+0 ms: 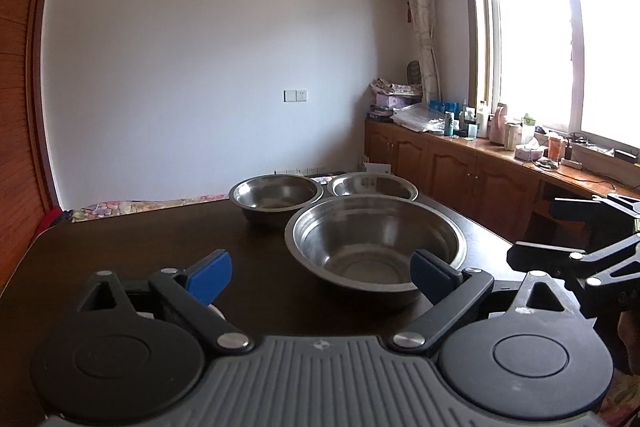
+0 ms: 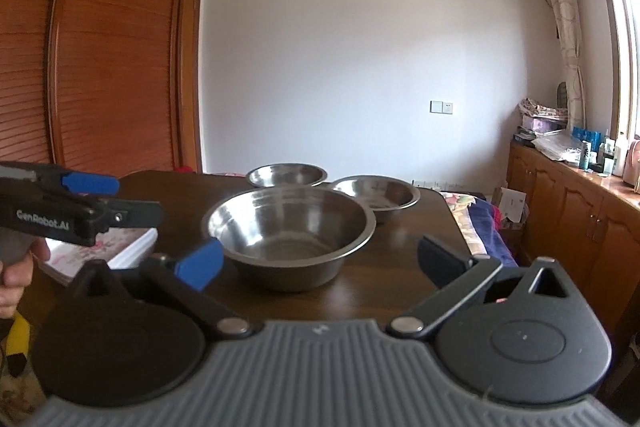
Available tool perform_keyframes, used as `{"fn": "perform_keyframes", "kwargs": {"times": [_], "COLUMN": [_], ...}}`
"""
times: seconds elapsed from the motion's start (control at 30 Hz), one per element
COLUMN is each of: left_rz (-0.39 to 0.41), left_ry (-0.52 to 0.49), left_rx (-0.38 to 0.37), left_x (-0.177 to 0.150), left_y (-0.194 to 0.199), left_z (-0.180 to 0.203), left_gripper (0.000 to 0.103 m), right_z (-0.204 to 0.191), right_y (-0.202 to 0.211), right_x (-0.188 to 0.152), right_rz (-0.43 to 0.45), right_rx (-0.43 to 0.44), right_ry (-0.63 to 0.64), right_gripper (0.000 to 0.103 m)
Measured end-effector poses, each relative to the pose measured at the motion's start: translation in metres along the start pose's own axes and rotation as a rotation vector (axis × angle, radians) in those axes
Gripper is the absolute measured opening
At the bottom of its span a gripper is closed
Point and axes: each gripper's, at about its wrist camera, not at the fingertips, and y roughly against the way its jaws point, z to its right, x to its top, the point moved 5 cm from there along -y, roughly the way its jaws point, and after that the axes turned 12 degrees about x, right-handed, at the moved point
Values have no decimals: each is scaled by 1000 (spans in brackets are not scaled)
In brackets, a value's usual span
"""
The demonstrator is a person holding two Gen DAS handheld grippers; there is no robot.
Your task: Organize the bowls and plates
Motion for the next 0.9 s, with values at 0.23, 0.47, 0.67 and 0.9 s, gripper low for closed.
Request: {"fn": "perform_keyframes", "kwargs": {"times": [0.23, 0.47, 0.67, 0.9], "left_rz": [-50, -119, -164, -210], "left_ry": [-16, 43, 50, 14], "left_rx": [8, -21, -20, -26], "left_x": [7, 9, 7, 3], "left_y": [-36, -70, -92, -106], "left_z": [6, 2, 0, 4], "left_gripper": [103, 103, 103, 94], "right_z": [20, 36, 43, 48], "right_y": [-17, -38, -59, -79], "right_x": [1, 2, 3, 0], "right_rz": [-6, -30, -69, -125], "right_rx": [-51, -38, -46, -3], "right_ry": [27, 2, 9, -19], "right_gripper": [103, 103, 103, 103]}}
